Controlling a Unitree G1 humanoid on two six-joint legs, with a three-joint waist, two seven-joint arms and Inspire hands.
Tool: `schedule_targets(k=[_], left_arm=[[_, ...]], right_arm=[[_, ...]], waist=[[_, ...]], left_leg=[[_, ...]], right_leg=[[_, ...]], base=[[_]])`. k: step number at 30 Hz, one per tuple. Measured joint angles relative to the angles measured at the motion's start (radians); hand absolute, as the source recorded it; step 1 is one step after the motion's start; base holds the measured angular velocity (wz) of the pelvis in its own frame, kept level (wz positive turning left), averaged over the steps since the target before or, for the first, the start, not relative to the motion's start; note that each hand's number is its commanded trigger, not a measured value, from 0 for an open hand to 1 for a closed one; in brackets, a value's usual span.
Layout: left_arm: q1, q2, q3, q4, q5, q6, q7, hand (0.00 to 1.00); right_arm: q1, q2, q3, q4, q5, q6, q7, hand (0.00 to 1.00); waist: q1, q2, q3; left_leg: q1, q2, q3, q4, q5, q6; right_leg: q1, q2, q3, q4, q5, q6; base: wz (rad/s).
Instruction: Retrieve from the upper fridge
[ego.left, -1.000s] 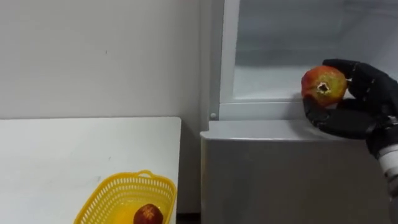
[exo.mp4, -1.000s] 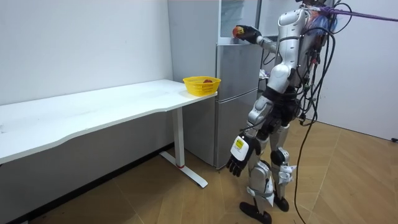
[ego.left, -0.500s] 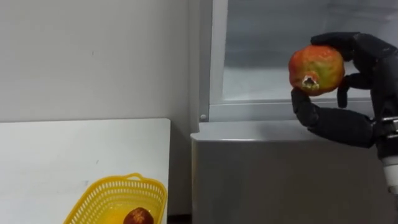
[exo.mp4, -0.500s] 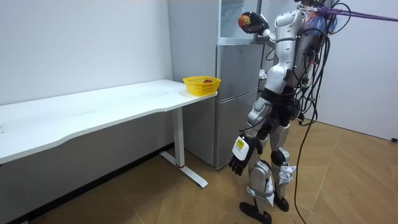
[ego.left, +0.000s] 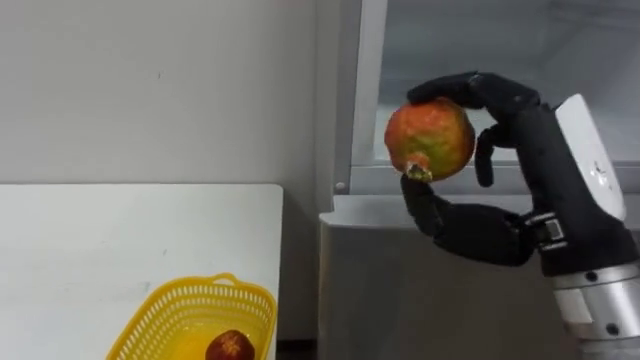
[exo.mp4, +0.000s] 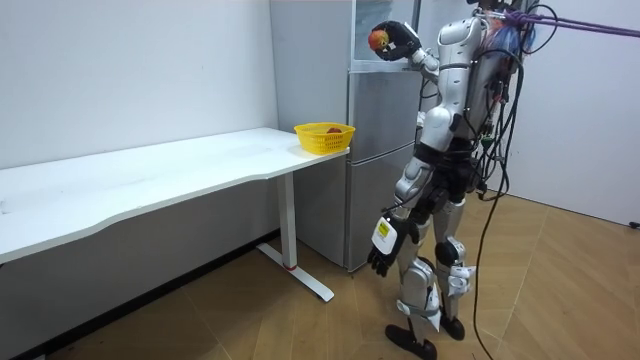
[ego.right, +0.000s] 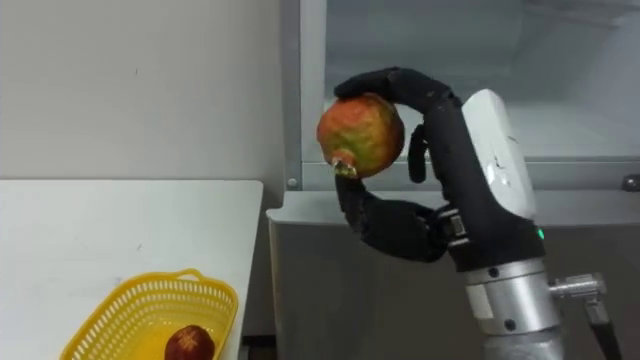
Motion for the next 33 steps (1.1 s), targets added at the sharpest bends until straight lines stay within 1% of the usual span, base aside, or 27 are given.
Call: schedule_targets(k=[1,2,4,5,6,7,8,9,12,13,15,19,21,22,24,26,27,29,30,31,33], left_arm=[[-0.001,0.000,0.000,0.001,-0.001,0.000,-0.001,0.00],[-0.005,0.001,0.000,0.006,0.000,0.000,-0.003,0.00],[-0.008,0.001,0.000,0.008,-0.001,0.000,-0.009,0.00],[-0.009,0.001,0.000,0.008,-0.001,0.000,-0.015,0.00],[-0.009,0.001,-0.001,0.008,-0.001,0.000,-0.020,0.00],[-0.009,0.001,-0.002,0.008,-0.001,0.000,-0.022,0.00],[-0.009,0.002,-0.005,0.011,-0.001,0.000,-0.024,0.00],[-0.009,0.002,-0.008,0.017,-0.001,0.000,-0.026,0.00],[-0.009,0.002,-0.012,0.021,-0.001,0.000,-0.040,0.00],[-0.009,0.003,-0.017,0.021,-0.001,0.000,-0.042,0.00],[-0.012,0.003,-0.020,0.022,-0.001,0.000,-0.049,0.00],[-0.019,0.006,-0.025,0.033,-0.001,0.000,-0.055,0.00],[-0.024,0.007,-0.038,0.044,-0.001,0.001,-0.064,0.00],[-0.027,0.007,-0.039,0.045,-0.001,0.002,-0.066,0.00],[-0.032,0.010,-0.039,0.044,-0.001,0.002,-0.067,0.00],[-0.035,0.014,-0.040,0.044,-0.001,0.003,-0.065,0.00],[-0.041,0.019,-0.040,0.044,0.000,0.004,-0.066,0.00],[-0.050,0.023,-0.045,0.043,0.001,0.005,-0.067,0.00],[-0.053,0.023,-0.046,0.037,0.002,0.004,-0.068,0.00],[-0.055,0.025,-0.046,0.036,0.001,0.004,-0.068,0.00],[-0.058,0.028,-0.048,0.035,0.000,0.005,-0.068,0.00]], right_arm=[[0.000,0.000,0.012,-0.009,-0.012,0.000,0.006,1.00],[0.000,0.005,0.036,-0.022,-0.039,-0.001,0.020,1.00],[-0.001,0.010,0.074,-0.032,-0.080,-0.002,0.037,1.00],[-0.001,0.010,0.098,-0.032,-0.105,-0.001,0.043,1.00],[-0.001,0.010,0.114,-0.032,-0.123,-0.001,0.055,1.00],[-0.003,0.010,0.120,-0.032,-0.128,-0.001,0.060,1.00],[-0.003,0.010,0.131,-0.032,-0.138,-0.001,0.063,1.00],[-0.005,0.012,0.137,-0.032,-0.154,-0.001,0.076,1.00],[-0.010,0.012,0.144,-0.032,-0.162,-0.005,0.106,1.00],[-0.011,0.012,0.147,-0.031,-0.164,-0.005,0.111,1.00],[-0.013,0.012,0.164,-0.029,-0.178,-0.004,0.130,1.00],[-0.015,0.014,0.199,-0.020,-0.194,-0.002,0.158,1.00],[-0.034,0.019,0.219,0.021,-0.192,0.001,0.170,1.00],[-0.035,0.019,0.220,0.031,-0.191,0.001,0.172,1.00],[-0.039,0.020,0.233,0.062,-0.177,0.025,0.186,1.00],[-0.056,0.021,0.257,0.092,-0.175,0.035,0.200,1.00],[-0.057,0.023,0.265,0.113,-0.178,0.034,0.207,1.00],[-0.057,0.034,0.275,0.171,-0.185,0.035,0.211,1.00],[-0.059,0.037,0.287,0.213,-0.201,0.044,0.215,1.00],[-0.060,0.040,0.299,0.243,-0.218,0.057,0.222,1.00],[-0.060,0.046,0.304,0.271,-0.240,0.065,0.237,1.00]], waist=[[0.006,-0.001,-0.0003],[0.019,-0.002,-0.0009],[0.031,-0.008,-0.0027],[0.048,-0.013,-0.0032],[0.055,-0.018,-0.0043],[0.060,-0.020,-0.0029],[0.071,-0.025,0.0002],[0.077,-0.031,0.0012],[0.085,-0.041,0.0075],[0.089,-0.042,0.0077],[0.095,-0.041,0.0079],[0.108,-0.041,0.0084],[0.117,-0.043,0.0091],[0.121,-0.045,0.0095],[0.137,-0.056,0.0092],[0.139,-0.067,0.0103],[0.145,-0.074,0.0124],[0.160,-0.081,0.0145],[0.169,-0.083,0.0155],[0.179,-0.085,0.0148],[0.186,-0.086,0.0147]], left_leg=[[0.000,0.000,-0.001,-0.002,0.000,0.000],[0.001,0.000,-0.002,-0.004,0.000,0.000],[0.003,0.000,-0.004,-0.001,0.000,0.000],[0.007,0.000,-0.004,-0.001,0.000,0.000],[0.006,0.000,-0.005,-0.002,0.000,0.000],[0.006,0.000,-0.006,-0.002,0.000,0.000],[0.007,-0.001,-0.009,-0.005,0.000,0.000],[0.007,-0.001,-0.012,-0.006,0.000,0.000],[0.000,-0.003,-0.028,0.000,0.000,0.000],[-0.001,-0.003,-0.028,0.001,0.000,0.000],[-0.012,-0.006,-0.041,0.007,0.000,0.001],[-0.016,-0.006,-0.051,0.009,0.000,0.001],[-0.016,-0.007,-0.057,0.009,0.000,0.001],[-0.016,-0.008,-0.060,0.009,0.000,0.001],[-0.016,-0.009,-0.065,0.009,0.000,0.001],[-0.018,-0.010,-0.072,0.009,0.000,0.000],[-0.019,-0.011,-0.080,0.009,0.001,0.000],[-0.019,-0.011,-0.080,0.010,0.001,0.000],[-0.020,-0.012,-0.081,0.010,0.001,0.000],[-0.026,-0.013,-0.081,0.010,0.001,0.001],[-0.033,-0.015,-0.081,0.010,0.001,0.001]], right_leg=[[0.000,0.001,-0.003,0.000,0.000,0.000],[0.001,0.001,-0.008,0.000,0.000,0.000],[0.006,0.000,-0.018,-0.002,0.000,0.000],[0.009,0.000,-0.027,-0.002,0.000,0.000],[0.010,-0.001,-0.036,-0.002,0.000,0.000],[0.011,-0.001,-0.038,-0.002,0.000,0.000],[0.015,-0.001,-0.042,-0.003,0.000,0.000],[0.016,-0.002,-0.046,-0.003,0.000,0.001],[0.017,-0.004,-0.064,-0.003,0.002,0.004],[0.016,-0.004,-0.066,-0.003,0.002,0.004],[0.015,-0.007,-0.090,-0.004,0.002,0.004],[0.016,-0.008,-0.100,-0.004,0.002,0.004],[0.020,-0.012,-0.108,-0.004,0.002,0.005],[0.021,-0.012,-0.107,-0.004,0.001,0.006],[0.023,-0.012,-0.107,-0.003,0.000,0.007],[0.023,-0.012,-0.107,-0.004,0.000,0.007],[0.023,-0.012,-0.107,-0.003,0.000,0.007],[0.024,-0.011,-0.099,-0.002,0.000,0.007],[0.023,-0.010,-0.094,-0.002,0.000,0.007],[0.018,-0.008,-0.091,-0.003,0.000,0.007],[0.011,-0.011,-0.092,-0.003,0.000,0.007]], base=[[0.00],[0.05],[0.07],[0.04],[0.03],[0.05],[0.08],[0.08],[0.11],[0.08],[0.13],[0.10],[0.09],[0.09],[0.08],[0.10],[0.12],[0.06],[0.00],[0.00],[0.00]])
